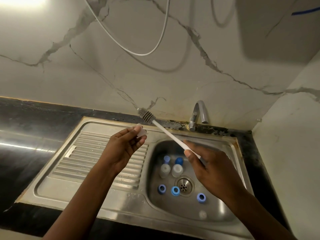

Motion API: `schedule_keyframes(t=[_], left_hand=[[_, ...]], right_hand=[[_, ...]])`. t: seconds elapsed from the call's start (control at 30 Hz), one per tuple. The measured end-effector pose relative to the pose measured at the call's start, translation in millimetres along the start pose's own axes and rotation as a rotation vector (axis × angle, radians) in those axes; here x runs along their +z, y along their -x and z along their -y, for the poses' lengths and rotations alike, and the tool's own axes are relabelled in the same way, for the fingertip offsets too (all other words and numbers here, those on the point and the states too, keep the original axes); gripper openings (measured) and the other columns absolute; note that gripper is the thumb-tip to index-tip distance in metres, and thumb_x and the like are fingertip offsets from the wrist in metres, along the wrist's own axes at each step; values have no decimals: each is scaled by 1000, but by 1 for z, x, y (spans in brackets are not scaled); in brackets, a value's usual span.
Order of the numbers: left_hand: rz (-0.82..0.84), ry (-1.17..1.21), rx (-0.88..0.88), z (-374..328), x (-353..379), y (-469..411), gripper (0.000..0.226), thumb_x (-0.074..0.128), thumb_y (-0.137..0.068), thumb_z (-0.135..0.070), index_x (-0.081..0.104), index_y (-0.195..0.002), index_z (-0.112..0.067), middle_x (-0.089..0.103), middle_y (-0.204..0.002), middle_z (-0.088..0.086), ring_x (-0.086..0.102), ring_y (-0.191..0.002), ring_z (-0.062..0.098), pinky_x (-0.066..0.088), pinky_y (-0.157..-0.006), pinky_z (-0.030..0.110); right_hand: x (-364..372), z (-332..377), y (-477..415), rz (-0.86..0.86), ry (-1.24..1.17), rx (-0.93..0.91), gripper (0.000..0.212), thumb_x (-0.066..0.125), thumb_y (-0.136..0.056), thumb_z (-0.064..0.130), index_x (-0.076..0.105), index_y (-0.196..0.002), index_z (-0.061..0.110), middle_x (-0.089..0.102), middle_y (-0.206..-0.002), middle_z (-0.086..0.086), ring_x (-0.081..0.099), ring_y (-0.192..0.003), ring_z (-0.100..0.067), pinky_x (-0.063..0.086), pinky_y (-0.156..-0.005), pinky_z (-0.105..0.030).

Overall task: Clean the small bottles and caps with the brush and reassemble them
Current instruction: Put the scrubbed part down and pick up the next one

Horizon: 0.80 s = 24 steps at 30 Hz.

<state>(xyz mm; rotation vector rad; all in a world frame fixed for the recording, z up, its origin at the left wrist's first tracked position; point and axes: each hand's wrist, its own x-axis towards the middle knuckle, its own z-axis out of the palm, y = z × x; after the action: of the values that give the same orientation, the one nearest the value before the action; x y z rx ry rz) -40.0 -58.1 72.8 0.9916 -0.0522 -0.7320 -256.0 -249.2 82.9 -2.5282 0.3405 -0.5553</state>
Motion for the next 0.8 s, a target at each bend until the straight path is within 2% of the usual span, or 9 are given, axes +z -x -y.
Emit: schedule_keyframes(t=[0.13, 0.2, 0.37, 0.47, 0.57, 0.67, 0.73, 0.8], left_hand=[[-29, 46, -24, 1, 8, -1, 23, 67, -97, -15, 69, -115, 0, 75, -102, 19, 73, -84, 21, 64, -79, 27], [-88, 86, -45, -1, 10, -4, 17, 65, -100, -12, 68, -110, 1, 73, -93, 17, 70, -78, 19, 63, -74, 24], [-193, 164, -122, 3, 12, -6, 14, 60, -103, -8, 66, -94, 0, 69, -74, 12, 66, -67, 16, 60, -62, 20], [-240, 215, -120, 8, 16, -5, 16, 58, -104, -7, 65, -92, 0, 68, -72, 11, 62, -68, 16, 58, -59, 19], [-279, 241, -93, 12, 17, -4, 15, 57, -105, -7, 66, -97, 3, 68, -77, 14, 61, -67, 15, 57, -55, 19], [-256, 115, -49, 17, 20, 0, 17, 52, -104, -2, 66, -95, 1, 66, -71, 10, 59, -62, 14, 54, -56, 21], [-204, 17, -20, 24, 25, 4, 23, 48, -100, 6, 66, -88, 0, 63, -73, 11, 57, -61, 15, 52, -57, 24], [-175, -7, -3, 29, 29, 7, 22, 49, -99, 8, 68, -90, 1, 63, -75, 12, 56, -62, 16, 51, -59, 24]], right_hand=[[7, 10, -3, 41, 42, -11, 49, 43, -105, 51, 43, -153, 40, 55, -70, 17, 63, -72, 0, 49, -56, -14], [11, 10, 2, 77, 77, -3, 50, 38, -105, 55, 40, -154, 44, 50, -69, 18, 61, -75, -3, 47, -56, -16], [14, 5, 13, 88, 190, -19, 52, 33, -106, 56, 39, -156, 44, 40, -69, 25, 54, -61, -2, 42, -49, -17], [10, 4, 15, 116, 196, -9, 52, 32, -105, 55, 36, -156, 44, 40, -69, 23, 53, -57, -4, 43, -47, -16], [9, -5, 20, 166, 227, -40, 52, 34, -107, 52, 30, -158, 42, 50, -73, 15, 51, -52, -4, 49, -44, -20], [10, -7, 22, 158, 218, -20, 51, 38, -106, 51, 36, -156, 42, 48, -72, 18, 49, -52, -2, 47, -44, -18], [9, 1, 17, 129, 203, 7, 49, 38, -105, 54, 40, -154, 45, 41, -67, 21, 48, -51, -1, 40, -44, -14], [10, 10, 8, 115, 218, 14, 50, 35, -104, 56, 43, -153, 45, 42, -66, 20, 49, -53, -2, 39, -47, -14]])
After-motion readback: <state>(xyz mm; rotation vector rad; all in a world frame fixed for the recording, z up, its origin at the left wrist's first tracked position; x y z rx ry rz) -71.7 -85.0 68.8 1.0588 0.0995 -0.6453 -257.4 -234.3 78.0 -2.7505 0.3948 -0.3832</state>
